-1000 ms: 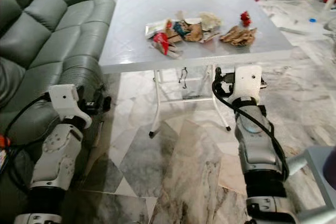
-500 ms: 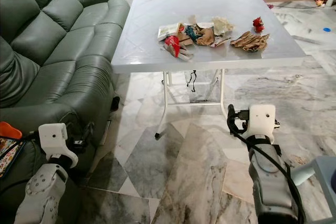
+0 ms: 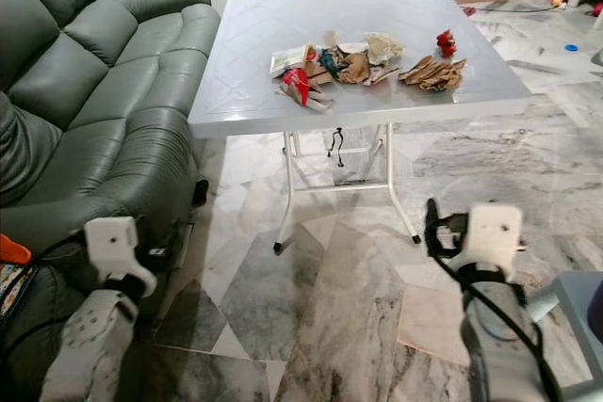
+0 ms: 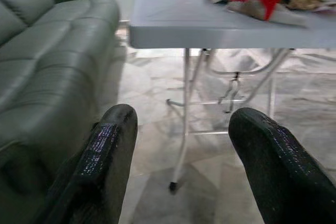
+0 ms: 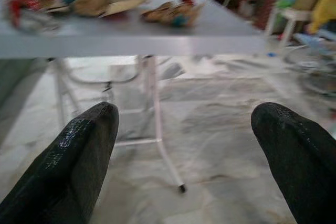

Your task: Picking trash to rubbish bin

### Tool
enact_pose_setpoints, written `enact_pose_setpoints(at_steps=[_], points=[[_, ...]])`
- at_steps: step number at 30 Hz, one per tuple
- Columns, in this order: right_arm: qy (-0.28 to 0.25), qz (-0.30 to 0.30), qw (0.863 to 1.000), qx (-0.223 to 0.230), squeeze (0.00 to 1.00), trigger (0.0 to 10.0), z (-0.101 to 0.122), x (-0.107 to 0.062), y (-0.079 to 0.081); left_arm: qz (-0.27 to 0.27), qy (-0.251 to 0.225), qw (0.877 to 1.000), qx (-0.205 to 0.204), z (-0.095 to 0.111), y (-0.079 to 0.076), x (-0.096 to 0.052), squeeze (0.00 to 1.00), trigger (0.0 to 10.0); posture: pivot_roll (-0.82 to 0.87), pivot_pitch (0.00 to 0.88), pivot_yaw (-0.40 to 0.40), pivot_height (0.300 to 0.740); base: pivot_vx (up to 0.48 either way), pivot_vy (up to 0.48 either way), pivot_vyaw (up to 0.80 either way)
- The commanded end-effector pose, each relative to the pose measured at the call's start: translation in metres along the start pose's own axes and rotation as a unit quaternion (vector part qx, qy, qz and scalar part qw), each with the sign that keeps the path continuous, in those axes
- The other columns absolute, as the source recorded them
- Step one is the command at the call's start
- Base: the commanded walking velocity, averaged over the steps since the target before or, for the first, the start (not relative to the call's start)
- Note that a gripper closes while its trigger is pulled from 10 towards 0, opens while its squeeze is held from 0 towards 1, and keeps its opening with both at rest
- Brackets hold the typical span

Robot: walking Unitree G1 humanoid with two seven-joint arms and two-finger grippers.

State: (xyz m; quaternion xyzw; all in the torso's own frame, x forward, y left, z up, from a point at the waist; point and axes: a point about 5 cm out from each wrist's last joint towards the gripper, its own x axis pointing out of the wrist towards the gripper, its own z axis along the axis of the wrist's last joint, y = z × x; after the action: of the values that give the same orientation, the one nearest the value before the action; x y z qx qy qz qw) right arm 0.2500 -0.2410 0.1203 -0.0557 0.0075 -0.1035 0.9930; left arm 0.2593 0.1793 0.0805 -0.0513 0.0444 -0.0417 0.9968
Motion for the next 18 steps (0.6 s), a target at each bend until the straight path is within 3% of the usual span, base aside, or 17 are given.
enact_pose_setpoints(at_steps=[1, 10, 11, 14, 18], points=[[-0.002, -0.013, 1.0, -0.002, 0.0, 10.0, 0.005, -0.003, -0.007, -0.004, 0.009, 1.0, 0.004, -0.003, -0.001, 0.001, 0.0, 10.0, -0.15, 0.045, 0.109, 0.74, 0.0, 0.0, 0.0], [-0.018, -0.006, 1.0, -0.011, 0.0, 10.0, 0.019, 0.017, -0.003, -0.023, -0.012, 1.0, 0.017, 0.013, -0.005, 0.022, 0.0, 10.0, -0.12, 0.077, 0.084, 0.74, 0.0, 0.0, 0.0], [-0.025, 0.005, 1.0, -0.003, 0.0, 10.0, 0.025, 0.026, 0.009, -0.005, -0.02, 1.0, 0.012, 0.017, 0.001, 0.026, 0.0, 10.0, -0.11, 0.073, 0.057, 0.74, 0.0, 0.0, 0.0], [-0.036, 0.036, 0.999, 0.0, 0.0, 10.0, 0.032, 0.033, 0.029, 0.018, -0.031, 0.999, 0.003, 0.021, 0.006, 0.027, 0.0, 10.0, -0.08, 0.06, 0.039, 0.74, 0.0, 0.0, 0.0], [-0.032, 0.059, 0.998, 0.001, 0.0, 10.0, 0.03, 0.037, 0.043, 0.037, -0.037, 0.999, -0.008, 0.019, 0.007, 0.021, 0.0, 10.0, -0.06, 0.044, 0.012, 0.74, 0.0, 0.0, 0.0]])
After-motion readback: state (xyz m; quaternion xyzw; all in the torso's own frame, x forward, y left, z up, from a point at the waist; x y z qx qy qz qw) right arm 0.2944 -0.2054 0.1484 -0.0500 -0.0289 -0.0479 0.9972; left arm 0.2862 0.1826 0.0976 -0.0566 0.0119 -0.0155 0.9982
